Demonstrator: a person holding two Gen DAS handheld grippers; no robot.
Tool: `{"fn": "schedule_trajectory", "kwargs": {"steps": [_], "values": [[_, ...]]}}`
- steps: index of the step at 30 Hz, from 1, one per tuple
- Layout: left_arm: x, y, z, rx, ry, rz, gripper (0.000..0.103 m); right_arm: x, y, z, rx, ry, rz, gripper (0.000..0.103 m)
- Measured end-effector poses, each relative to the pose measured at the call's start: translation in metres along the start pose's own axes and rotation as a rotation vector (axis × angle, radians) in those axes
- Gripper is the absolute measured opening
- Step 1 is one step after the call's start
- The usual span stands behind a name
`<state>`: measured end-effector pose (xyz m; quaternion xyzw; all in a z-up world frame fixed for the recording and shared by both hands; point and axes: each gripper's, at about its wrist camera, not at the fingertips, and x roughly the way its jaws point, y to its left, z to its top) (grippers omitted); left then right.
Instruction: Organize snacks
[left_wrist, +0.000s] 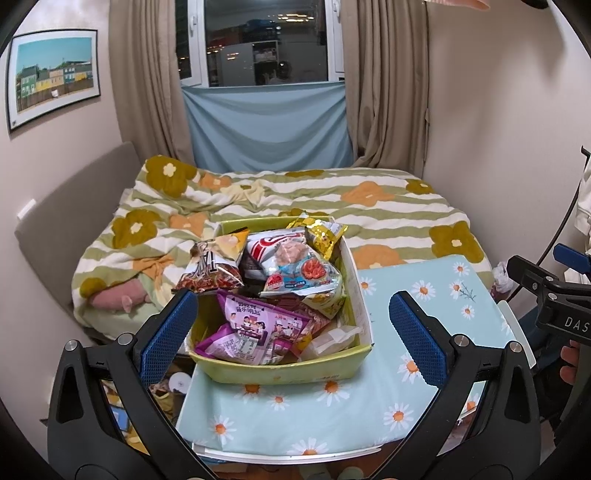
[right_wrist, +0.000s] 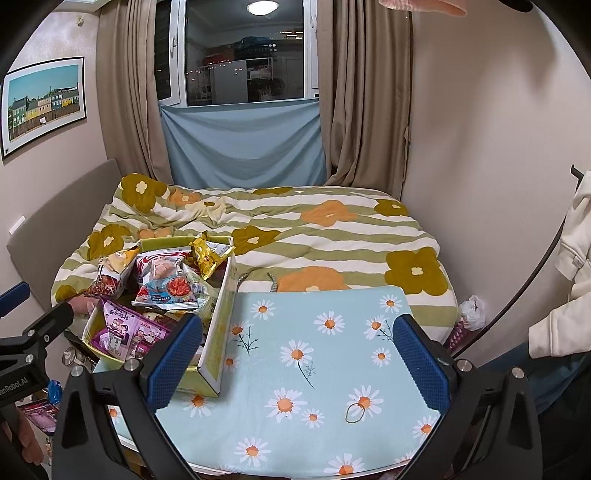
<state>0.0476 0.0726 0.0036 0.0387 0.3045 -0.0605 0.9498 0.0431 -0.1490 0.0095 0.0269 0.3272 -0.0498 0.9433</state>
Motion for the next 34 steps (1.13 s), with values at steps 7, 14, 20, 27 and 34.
{"fn": "schedule_trajectory", "kwargs": {"steps": [7, 14, 20, 27, 34], "values": [[0.001, 0.002, -0.001, -0.001, -0.003, 0.000, 0.103, 0.000, 0.001, -0.001, 0.002, -0.001, -0.001, 0.103], [-0.001, 0.007, -0.002, -0.002, -0.009, 0.002, 0.103, -0.002, 0.004, -0.001, 0.005, -0.002, -0.004, 0.103], [-0.003, 0.009, -0.002, 0.000, -0.011, 0.008, 0.103, -0.001, 0.003, -0.001, 0.003, -0.003, -0.003, 0.103], [-0.006, 0.010, -0.002, -0.007, -0.013, 0.012, 0.103, -0.005, 0.009, 0.000, 0.014, 0.000, -0.004, 0.103], [-0.002, 0.013, -0.003, -0.031, 0.001, 0.006, 0.103, -0.008, 0.018, 0.000, 0.017, -0.001, -0.008, 0.103]]}}
